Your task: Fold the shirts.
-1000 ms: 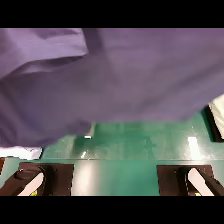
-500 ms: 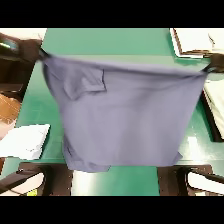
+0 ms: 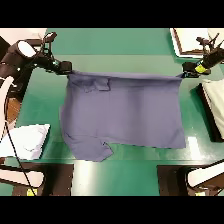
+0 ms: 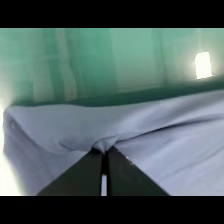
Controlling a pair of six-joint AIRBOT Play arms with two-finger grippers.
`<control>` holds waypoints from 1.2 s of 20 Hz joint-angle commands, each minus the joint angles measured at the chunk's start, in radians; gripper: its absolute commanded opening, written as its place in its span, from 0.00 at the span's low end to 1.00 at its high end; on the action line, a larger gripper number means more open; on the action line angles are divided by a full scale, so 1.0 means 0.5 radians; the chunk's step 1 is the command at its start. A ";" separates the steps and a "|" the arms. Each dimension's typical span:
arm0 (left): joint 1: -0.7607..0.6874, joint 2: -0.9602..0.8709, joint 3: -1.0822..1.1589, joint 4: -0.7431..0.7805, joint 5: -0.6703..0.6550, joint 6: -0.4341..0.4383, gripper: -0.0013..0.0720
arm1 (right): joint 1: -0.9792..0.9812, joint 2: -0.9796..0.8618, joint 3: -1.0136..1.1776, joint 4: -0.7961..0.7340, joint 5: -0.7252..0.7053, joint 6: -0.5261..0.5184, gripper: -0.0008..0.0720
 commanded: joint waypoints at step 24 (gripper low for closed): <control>0.002 1.287 -1.633 0.335 -0.591 -0.381 0.70 | -0.243 1.245 -1.498 0.544 -0.276 -0.154 0.55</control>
